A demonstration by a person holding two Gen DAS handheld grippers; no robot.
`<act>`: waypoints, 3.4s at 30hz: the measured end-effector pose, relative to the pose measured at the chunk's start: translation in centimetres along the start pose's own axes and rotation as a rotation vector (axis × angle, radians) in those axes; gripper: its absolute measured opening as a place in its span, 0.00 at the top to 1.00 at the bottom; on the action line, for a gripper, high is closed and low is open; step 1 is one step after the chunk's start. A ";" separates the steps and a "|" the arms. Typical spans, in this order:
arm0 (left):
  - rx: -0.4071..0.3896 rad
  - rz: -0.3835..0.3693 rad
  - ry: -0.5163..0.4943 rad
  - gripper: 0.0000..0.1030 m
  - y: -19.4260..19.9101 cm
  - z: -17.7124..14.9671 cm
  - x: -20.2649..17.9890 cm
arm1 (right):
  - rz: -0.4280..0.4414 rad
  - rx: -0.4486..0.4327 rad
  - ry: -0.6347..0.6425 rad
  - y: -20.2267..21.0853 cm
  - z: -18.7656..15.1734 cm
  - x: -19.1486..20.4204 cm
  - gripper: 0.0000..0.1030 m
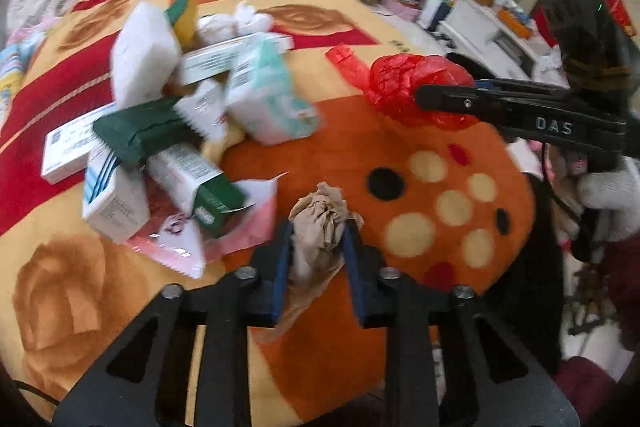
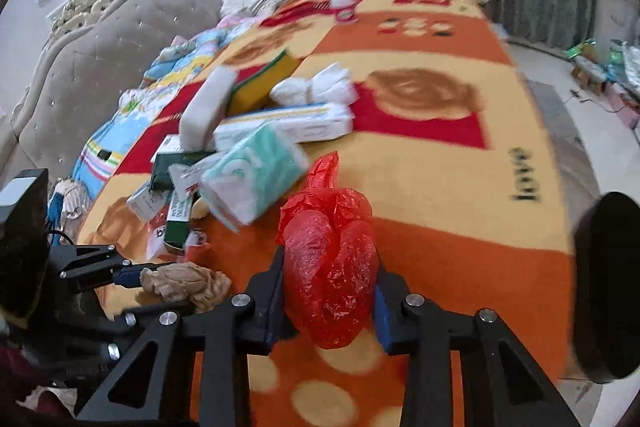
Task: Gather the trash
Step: 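Grasp the crumpled brown paper with the left tool while the right tool grasps the red plastic bag, then carry both items over the black bin and open both tools to drop them, then bring both open tools back over the blanket, then grasp the white-blue medicine box with the left tool while the right tool grasps the teal tissue pack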
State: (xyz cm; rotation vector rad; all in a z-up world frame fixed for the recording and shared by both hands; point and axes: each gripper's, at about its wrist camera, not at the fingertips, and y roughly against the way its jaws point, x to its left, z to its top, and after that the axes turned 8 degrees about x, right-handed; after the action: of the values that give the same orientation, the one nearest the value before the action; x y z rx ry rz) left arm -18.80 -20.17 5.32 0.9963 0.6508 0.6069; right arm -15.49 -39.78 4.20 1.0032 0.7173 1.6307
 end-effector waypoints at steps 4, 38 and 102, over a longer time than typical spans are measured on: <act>-0.028 -0.068 -0.050 0.84 1.6 1.8 -2.6 | -0.012 -0.053 -0.057 3.2 -0.9 -3.3 0.67; -0.034 -0.368 -0.021 0.42 -9.5 20.1 -18.2 | -0.267 -0.154 -0.538 10.8 -7.5 -23.8 0.54; -0.255 0.322 0.312 0.42 6.8 0.7 8.3 | -0.112 0.006 -0.078 -0.1 2.9 1.4 0.32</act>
State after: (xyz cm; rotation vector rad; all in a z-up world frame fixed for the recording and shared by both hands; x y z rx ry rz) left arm -13.91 -11.78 9.95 0.7766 0.6698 1.1163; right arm -13.01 -38.48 5.81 1.0075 0.7129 1.4853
